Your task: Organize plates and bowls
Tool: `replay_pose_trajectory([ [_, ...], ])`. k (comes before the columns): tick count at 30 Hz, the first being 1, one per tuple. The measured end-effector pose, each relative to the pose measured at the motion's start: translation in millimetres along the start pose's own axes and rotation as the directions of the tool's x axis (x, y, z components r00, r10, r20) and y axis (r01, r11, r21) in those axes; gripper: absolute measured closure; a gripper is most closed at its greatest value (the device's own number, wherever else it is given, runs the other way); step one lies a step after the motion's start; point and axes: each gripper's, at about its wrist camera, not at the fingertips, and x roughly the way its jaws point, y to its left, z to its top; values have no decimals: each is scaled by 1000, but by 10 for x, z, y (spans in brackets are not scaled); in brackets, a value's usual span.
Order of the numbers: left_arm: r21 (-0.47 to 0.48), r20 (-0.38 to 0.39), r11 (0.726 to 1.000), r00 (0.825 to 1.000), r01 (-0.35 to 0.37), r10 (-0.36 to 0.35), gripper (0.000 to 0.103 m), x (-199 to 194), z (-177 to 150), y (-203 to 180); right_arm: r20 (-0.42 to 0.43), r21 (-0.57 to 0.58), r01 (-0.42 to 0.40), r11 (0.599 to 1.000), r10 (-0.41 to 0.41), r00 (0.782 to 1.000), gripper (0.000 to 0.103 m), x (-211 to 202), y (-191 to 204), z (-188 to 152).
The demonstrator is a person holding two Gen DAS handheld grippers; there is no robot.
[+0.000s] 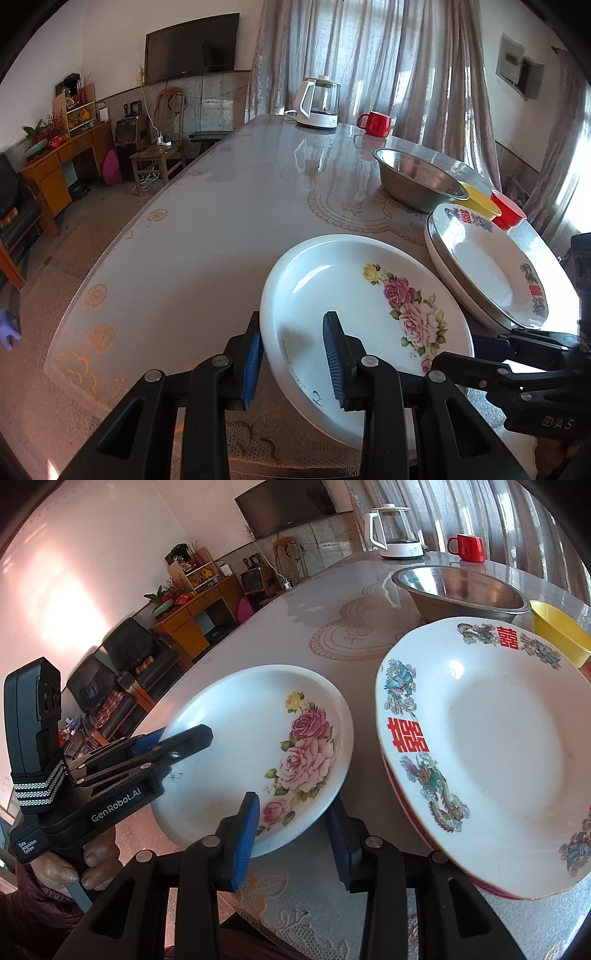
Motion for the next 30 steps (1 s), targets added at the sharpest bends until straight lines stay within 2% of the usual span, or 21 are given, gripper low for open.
replay_pose_trajectory([
  [16, -14, 22, 1000, 1000, 10, -10, 71, -78, 25, 6, 13, 16, -14, 1000, 14, 1000, 67, -42, -36, -29],
  [30, -62, 48, 997, 998, 45, -42, 71, -153, 5, 98, 44, 29, -65, 997, 64, 997, 68, -104, -62, -35],
])
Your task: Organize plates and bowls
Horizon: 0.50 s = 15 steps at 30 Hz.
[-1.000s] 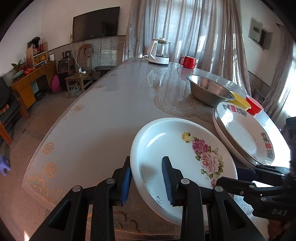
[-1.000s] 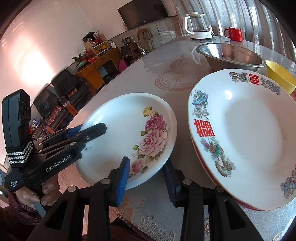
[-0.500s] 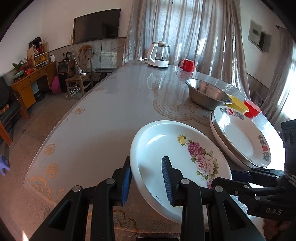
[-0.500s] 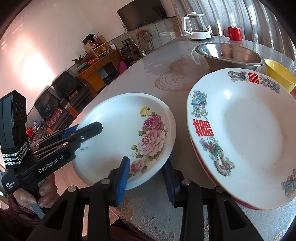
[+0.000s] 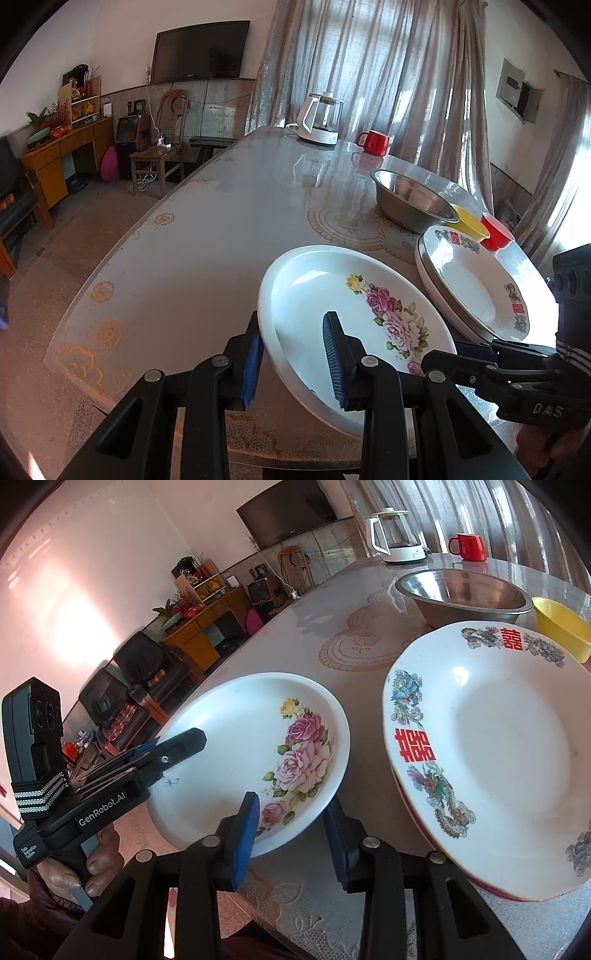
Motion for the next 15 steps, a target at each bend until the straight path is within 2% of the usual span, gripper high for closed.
replay_pose_trajectory([
  [6, -17, 7, 1000, 1000, 11, -11, 71, -14, -42, 50, 3, -5, -10, 1000, 10, 1000, 68, 28, 22, 15],
  [15, -28, 62, 999, 997, 45, -43, 72, -125, 12, 73, 28, -13, -19, 1000, 20, 999, 69, 6, 40, 9],
])
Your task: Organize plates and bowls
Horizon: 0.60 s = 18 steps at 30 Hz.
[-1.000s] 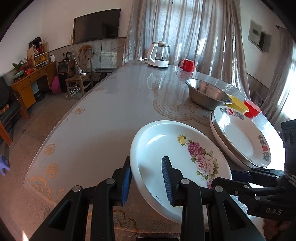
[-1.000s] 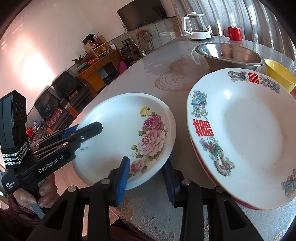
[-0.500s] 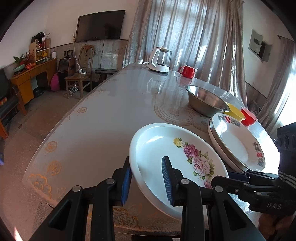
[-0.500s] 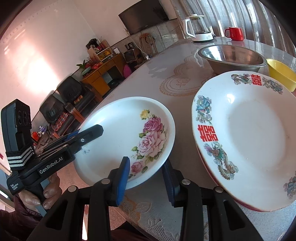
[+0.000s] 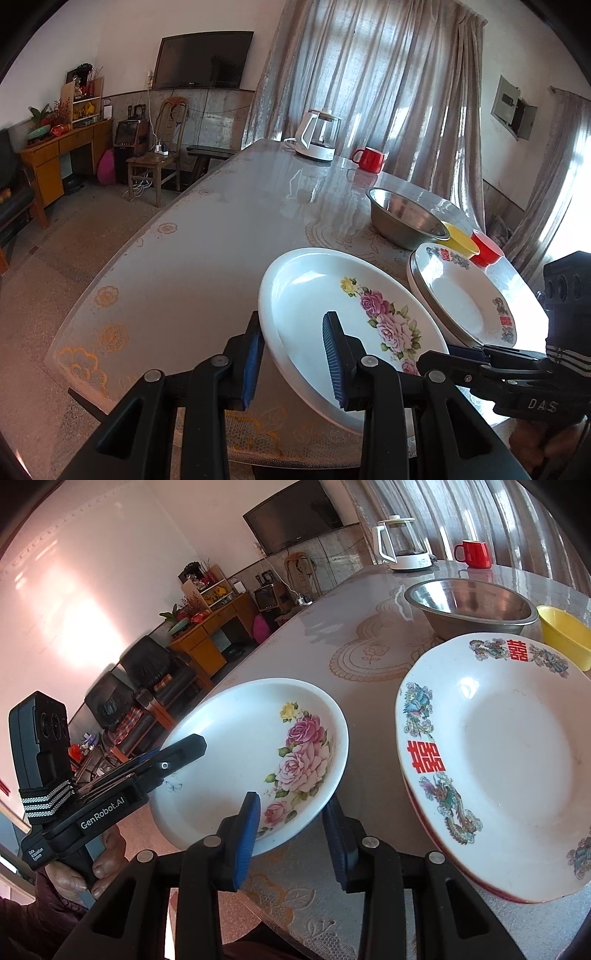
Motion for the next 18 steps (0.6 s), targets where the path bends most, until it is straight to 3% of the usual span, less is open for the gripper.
replay_pose_trajectory([
  [10, 38, 45, 998, 998, 51, -53, 72, -78, 181, -205, 78, 0, 2, 1000, -2, 997, 69, -275, -3, 73],
  [18, 118, 34, 983, 989, 139, -144, 71, 103, 361, -734, 161, 63, 77, 995, -86, 983, 68, -652, -275, 150],
])
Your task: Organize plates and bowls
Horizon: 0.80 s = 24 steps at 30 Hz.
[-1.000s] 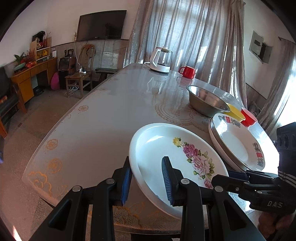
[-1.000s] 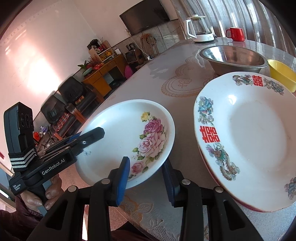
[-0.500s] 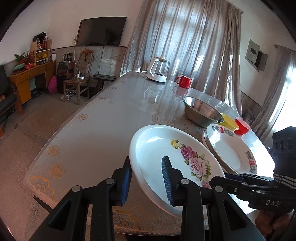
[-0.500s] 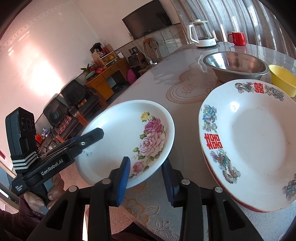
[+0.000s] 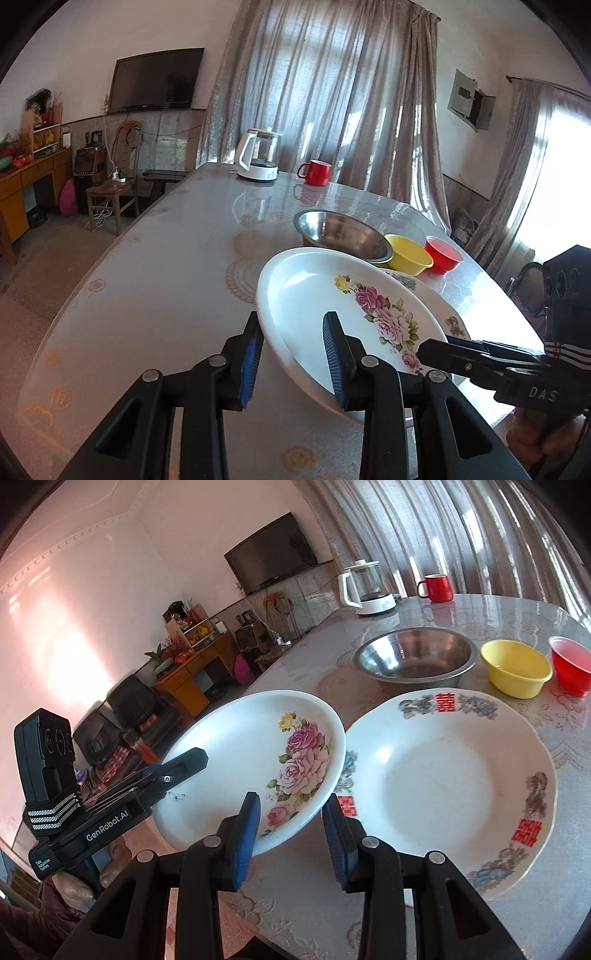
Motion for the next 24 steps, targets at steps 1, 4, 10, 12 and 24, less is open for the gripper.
replay_pose_trajectory([
  [1, 6, -4, 1000, 1000, 14, -14, 71, 47, 23, -71, 9, 11, 15, 1000, -15, 1000, 68, -42, -65, 14],
  [4, 35, -29, 998, 998, 53, -52, 71, 222, 70, -290, 25, 52, 61, 997, -62, 998, 68, -153, -251, 40],
  [10, 94, -102, 989, 989, 118, -109, 70, 543, 76, -668, 25, 129, 176, 976, -181, 983, 68, -308, -641, 33],
  [12, 105, -119, 986, 986, 131, -118, 69, 604, 69, -738, 20, 154, 200, 968, -206, 978, 68, -338, -760, 21],
  [24, 102, -198, 985, 973, 140, -118, 66, 788, -14, -804, -2, 187, 260, 947, -265, 964, 68, -349, -989, -25],
])
